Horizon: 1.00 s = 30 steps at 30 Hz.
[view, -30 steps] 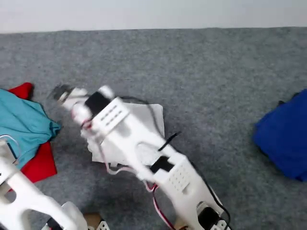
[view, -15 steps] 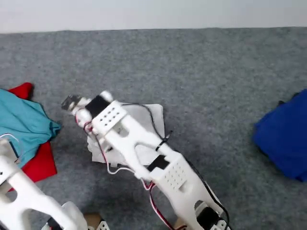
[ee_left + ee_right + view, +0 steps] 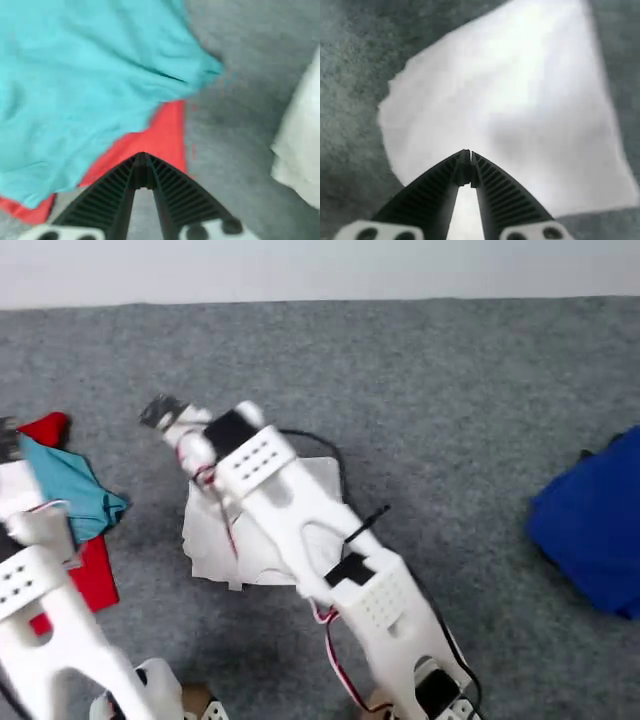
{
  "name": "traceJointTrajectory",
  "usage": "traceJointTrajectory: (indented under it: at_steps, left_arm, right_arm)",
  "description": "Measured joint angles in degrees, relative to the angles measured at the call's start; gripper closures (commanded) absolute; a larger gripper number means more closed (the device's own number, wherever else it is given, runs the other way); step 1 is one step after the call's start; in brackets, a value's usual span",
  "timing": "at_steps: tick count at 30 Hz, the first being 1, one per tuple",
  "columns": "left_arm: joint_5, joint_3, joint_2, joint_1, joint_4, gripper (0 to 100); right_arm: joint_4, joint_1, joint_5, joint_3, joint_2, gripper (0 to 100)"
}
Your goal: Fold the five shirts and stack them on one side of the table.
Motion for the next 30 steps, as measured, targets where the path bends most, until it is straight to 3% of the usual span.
traceJointTrajectory:
  at_steps: [5,12,20,30]
  left_arm:
    - [-0.3,0.0,0.0,10.9,4.9,100]
    - [-9.2,2.5,0.0,22.2,6.7,100]
    - [-20.7,8.7,0.0,25.1,4.6,99]
    - [-31.8,14.2,0.0,30.1,-3.4,88]
  right_arm:
    - [0.0,5.8,0.4,1.8,-4.8,99.0]
    - [0.0,12.8,0.4,10.9,-16.9,99.0]
    - [0.1,23.1,0.4,33.0,-42.0,99.0]
    - [0.1,36.7,-0.8,61.7,-73.6,99.0]
